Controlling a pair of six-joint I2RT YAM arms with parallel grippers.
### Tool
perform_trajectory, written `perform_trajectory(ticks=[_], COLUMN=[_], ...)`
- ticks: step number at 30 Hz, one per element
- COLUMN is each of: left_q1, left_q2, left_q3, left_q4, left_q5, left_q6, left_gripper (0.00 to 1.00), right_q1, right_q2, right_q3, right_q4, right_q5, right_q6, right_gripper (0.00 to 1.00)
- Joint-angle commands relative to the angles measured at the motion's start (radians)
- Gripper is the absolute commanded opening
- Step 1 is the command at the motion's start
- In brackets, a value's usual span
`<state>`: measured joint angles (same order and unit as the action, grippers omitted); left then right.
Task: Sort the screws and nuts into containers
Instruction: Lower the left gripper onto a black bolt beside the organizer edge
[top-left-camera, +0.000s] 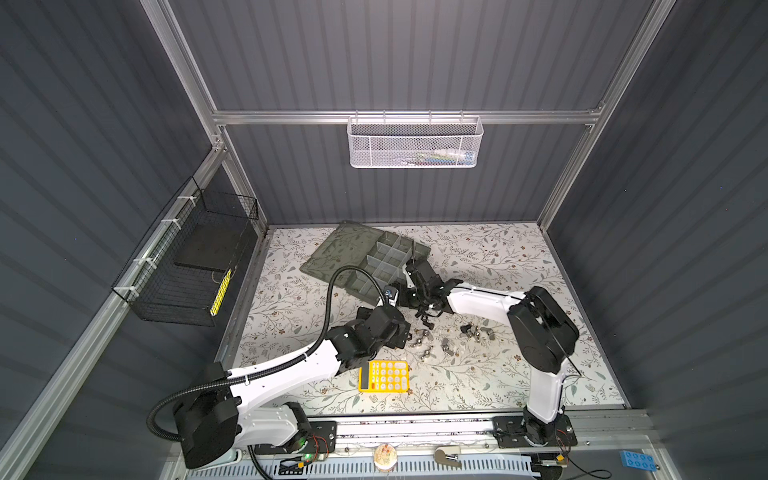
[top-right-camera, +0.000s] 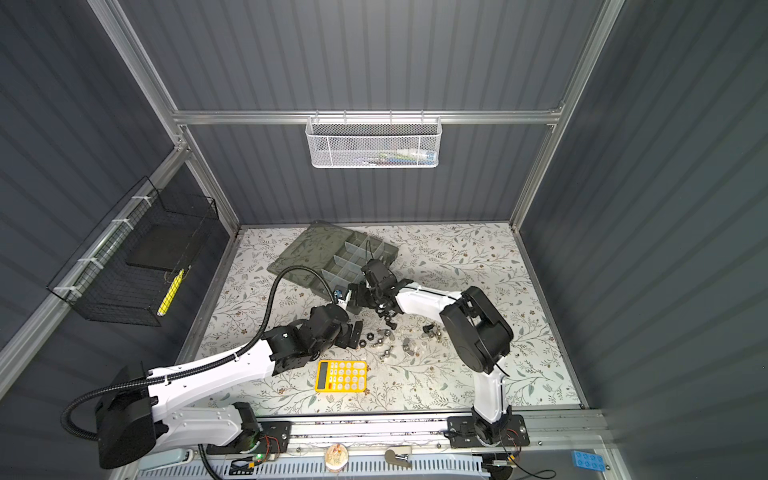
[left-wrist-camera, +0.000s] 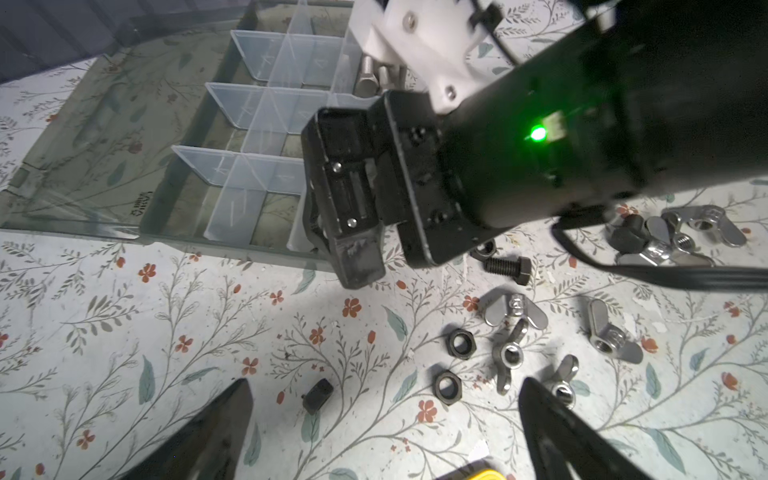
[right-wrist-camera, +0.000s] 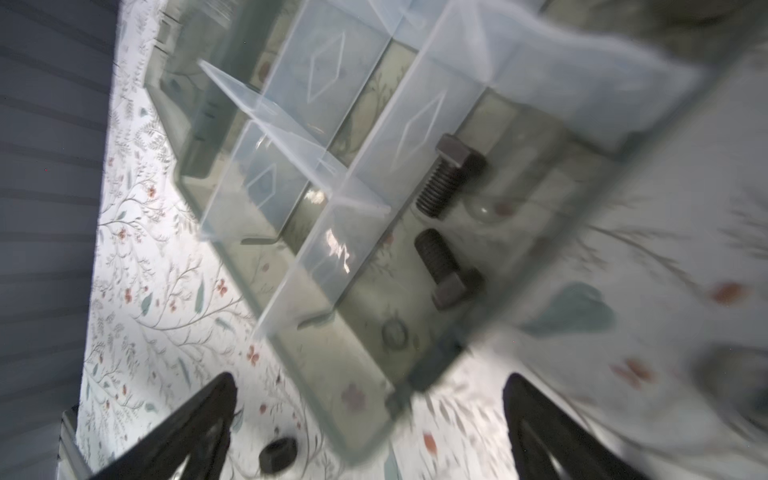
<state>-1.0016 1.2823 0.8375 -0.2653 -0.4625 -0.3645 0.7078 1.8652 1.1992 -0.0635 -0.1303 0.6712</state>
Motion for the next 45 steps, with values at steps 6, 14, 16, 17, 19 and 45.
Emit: perform_trajectory(ticks=[6,14,16,17,19,45], left_q1=[0.002,0.006,0.021,0.036,0.061,0.155], left_q2=[0.089,0.259,0.309,0.335,0.379,0.617], left_q3=[0.107,0.196,0.214,0.222,0.240,0.319], left_q4=[-0.001,0.034,0.048,0.056,0.067,0.171], left_q5=[0.128,0.221,0.250,0.277,0.319,0.452], left_q6=[0.079,0.096,0.099,0.093,0.082,0.077], left_gripper=[1.00,0.94,0.90,0.87,0.81,0.45], right_q1=[-0.152,-0.189,-0.190,-0.190,-0.190,-0.244], right_q2=[-0.355,-0.640,-0.699,-0.724,-0.739,-0.650], right_q3=[-0.292,-0.510,-0.535,-0.544,-0.543,-0.590], right_q4=[0.080,0.083,0.067,0.057,0.004,0.092], right_q5=[0.062,0.131,0.144,0.144,0.156,-0.031], right_q6=[-0.076,-0.142,-0.164,-0.180,-0.215,-0.216], right_gripper=[0.99,0.99,0.99,0.99,0.99,0.99])
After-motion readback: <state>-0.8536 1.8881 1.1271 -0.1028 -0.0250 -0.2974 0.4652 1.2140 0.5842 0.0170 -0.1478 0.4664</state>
